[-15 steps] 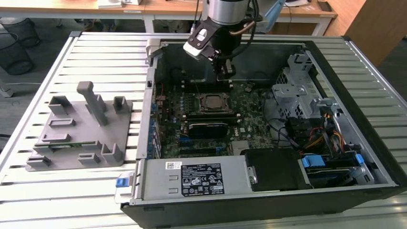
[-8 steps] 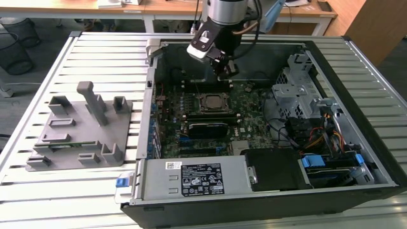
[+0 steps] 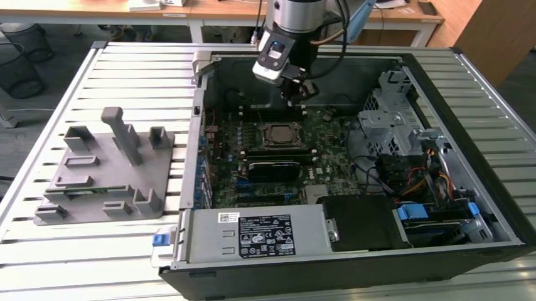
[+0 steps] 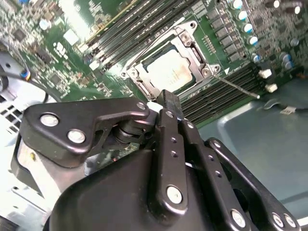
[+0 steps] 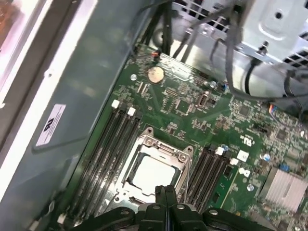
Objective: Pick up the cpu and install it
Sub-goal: 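Install the first cpu locking lever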
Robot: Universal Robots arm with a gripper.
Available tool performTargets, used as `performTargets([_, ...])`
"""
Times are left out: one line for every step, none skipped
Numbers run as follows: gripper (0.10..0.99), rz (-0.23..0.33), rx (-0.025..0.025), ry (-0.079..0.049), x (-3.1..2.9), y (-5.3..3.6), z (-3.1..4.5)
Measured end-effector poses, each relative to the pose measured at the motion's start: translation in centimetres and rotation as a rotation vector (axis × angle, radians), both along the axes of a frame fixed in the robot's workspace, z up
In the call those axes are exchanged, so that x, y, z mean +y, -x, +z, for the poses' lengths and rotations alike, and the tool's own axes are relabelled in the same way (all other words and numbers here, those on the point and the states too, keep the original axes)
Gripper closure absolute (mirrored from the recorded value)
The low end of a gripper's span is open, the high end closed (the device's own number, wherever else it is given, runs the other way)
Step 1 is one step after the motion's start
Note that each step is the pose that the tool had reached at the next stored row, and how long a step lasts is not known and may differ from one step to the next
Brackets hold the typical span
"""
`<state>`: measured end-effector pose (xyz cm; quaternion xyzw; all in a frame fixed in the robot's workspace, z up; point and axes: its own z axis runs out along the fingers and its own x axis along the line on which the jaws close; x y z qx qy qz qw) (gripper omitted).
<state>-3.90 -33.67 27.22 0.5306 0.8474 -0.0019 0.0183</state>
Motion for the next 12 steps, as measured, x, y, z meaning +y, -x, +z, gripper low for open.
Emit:
performTargets([0.98,0.019,0.0,0.0,0.0,0.0,0.0])
performTargets([0.98,0.037,0.0,0.0,0.0,0.0,-0.01])
performTargets([0.98,0.055,0.0,0.0,0.0,0.0,0.0])
performTargets([0.98,0.074,0.0,0.0,0.0,0.0,-0.01])
performTargets([0.98,0.092,0.0,0.0,0.0,0.0,-0.01])
performTargets([0.98,0.109,0.0,0.001,0.0,0.0,-0.02])
performTargets([0.98,0.127,0.0,0.001,0.0,0.0,-0.02])
performTargets([0.98,0.146,0.0,0.001,0.0,0.0,-0.03])
performTargets([0.98,0.165,0.0,0.001,0.0,0.0,-0.04])
performTargets([0.98,0.183,0.0,0.001,0.0,0.0,-0.05])
performTargets([0.98,0.201,0.0001,0.002,0.0,0.0,-0.06])
performTargets([0.98,0.219,0.0001,0.002,0.0,0.0,-0.08])
